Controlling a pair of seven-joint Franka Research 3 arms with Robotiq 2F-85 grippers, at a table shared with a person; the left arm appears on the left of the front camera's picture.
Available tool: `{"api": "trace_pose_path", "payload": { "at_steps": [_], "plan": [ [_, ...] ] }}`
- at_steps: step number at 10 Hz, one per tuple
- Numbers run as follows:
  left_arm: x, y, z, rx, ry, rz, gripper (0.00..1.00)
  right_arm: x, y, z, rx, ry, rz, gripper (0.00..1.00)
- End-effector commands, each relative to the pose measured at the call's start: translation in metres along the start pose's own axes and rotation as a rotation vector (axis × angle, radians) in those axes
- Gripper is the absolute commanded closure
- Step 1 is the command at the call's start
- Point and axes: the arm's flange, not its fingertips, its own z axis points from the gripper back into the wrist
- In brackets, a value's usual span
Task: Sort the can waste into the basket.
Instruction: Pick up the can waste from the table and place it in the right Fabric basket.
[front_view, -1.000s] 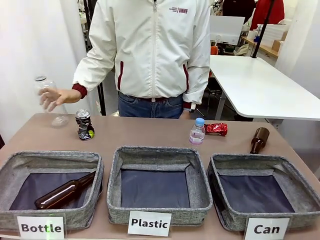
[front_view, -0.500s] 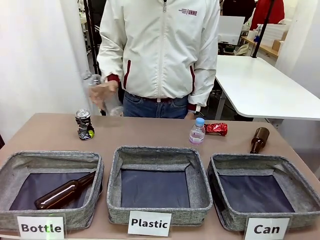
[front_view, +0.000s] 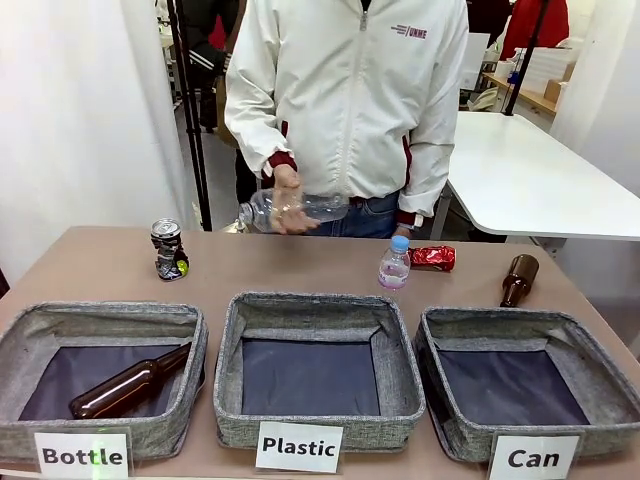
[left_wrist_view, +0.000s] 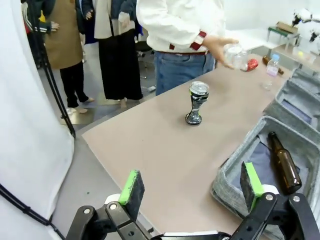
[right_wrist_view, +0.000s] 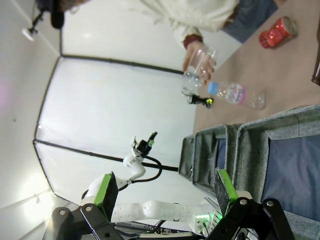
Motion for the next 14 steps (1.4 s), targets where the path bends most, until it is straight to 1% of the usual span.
{"api": "trace_pose_path", "payload": {
  "at_steps": [1,3,4,5,6,7,9,10,11,12,13,14],
  "plan": [
    [0.013,-0.024,-0.03,0.015,0.069,-0.062,0.0,0.002,0.001,0.001,0.013,-0.002,0.025,0.0],
    [0.03,-0.032,-0.074,-0.004,0.155,-0.116,0.0,0.002,0.001,0.001,0.013,-0.002,0.025,0.0],
    [0.034,-0.033,-0.098,-0.067,0.214,-0.153,0.0,0.002,0.001,0.001,0.013,-0.002,0.025,0.0],
    [0.037,-0.037,-0.118,-0.073,0.258,-0.164,0.0,0.002,0.001,0.001,0.013,-0.002,0.025,0.0],
    [0.037,-0.043,-0.138,-0.106,0.295,-0.192,0.0,0.002,0.001,0.001,0.013,-0.002,0.025,0.0],
    [0.036,-0.046,-0.157,-0.101,0.319,-0.211,0.0,0.002,0.001,0.001,0.013,-0.002,0.025,0.0],
    [0.035,-0.052,-0.194,-0.157,0.396,-0.233,0.0,0.002,0.001,0.001,0.013,-0.002,0.025,0.0],
    [0.037,-0.05,-0.207,-0.176,0.413,-0.234,0.0,0.002,0.001,0.001,0.013,-0.002,0.025,0.0],
    [0.043,-0.049,-0.221,-0.107,0.365,-0.193,0.0,0.002,0.001,0.001,0.013,-0.002,0.025,0.0],
    [0.05,-0.05,-0.226,-0.043,0.408,-0.119,0.0,0.002,0.001,0.001,0.013,-0.002,0.025,0.0],
    [0.033,-0.054,-0.215,-0.16,0.384,-0.229,0.0,0.002,0.001,0.001,0.013,-0.002,0.025,0.0],
    [0.033,-0.054,-0.215,-0.16,0.384,-0.229,0.0,0.002,0.001,0.001,0.013,-0.002,0.025,0.0]
  ]
}}
